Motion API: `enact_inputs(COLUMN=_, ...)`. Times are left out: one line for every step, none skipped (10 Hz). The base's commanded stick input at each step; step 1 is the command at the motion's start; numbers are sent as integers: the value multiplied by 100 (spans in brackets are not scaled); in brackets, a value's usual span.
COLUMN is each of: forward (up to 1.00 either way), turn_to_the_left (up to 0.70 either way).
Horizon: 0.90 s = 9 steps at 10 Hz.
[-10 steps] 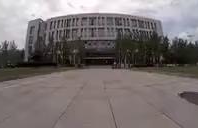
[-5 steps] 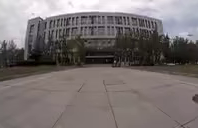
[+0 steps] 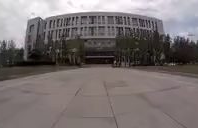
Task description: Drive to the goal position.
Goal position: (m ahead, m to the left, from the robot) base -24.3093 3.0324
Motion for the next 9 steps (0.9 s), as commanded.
enact_inputs(forward=70, turn_to_the_left=0)
enact_inputs(forward=70, turn_to_the_left=0)
enact_inputs(forward=70, turn_to_the_left=0)
enact_inputs(forward=70, turn_to_the_left=0)
enact_inputs(forward=70, turn_to_the_left=0)
enact_inputs(forward=70, turn_to_the_left=0)
enact_inputs(forward=70, turn_to_the_left=0)
enact_inputs(forward=70, turn_to_the_left=0)
enact_inputs(forward=70, turn_to_the_left=0)
